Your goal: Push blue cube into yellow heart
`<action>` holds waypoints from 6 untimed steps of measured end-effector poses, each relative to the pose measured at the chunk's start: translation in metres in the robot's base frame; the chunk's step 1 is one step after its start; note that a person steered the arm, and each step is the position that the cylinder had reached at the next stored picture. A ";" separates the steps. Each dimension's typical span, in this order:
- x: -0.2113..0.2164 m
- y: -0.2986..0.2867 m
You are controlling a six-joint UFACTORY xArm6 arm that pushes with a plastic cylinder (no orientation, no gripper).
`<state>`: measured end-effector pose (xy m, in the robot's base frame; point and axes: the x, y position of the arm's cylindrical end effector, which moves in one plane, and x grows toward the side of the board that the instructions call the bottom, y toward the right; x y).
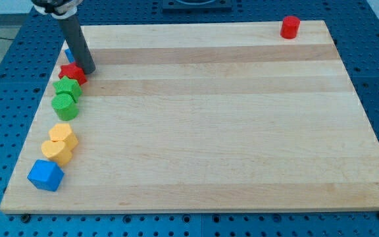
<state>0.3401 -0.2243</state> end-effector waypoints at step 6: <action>0.272 -0.009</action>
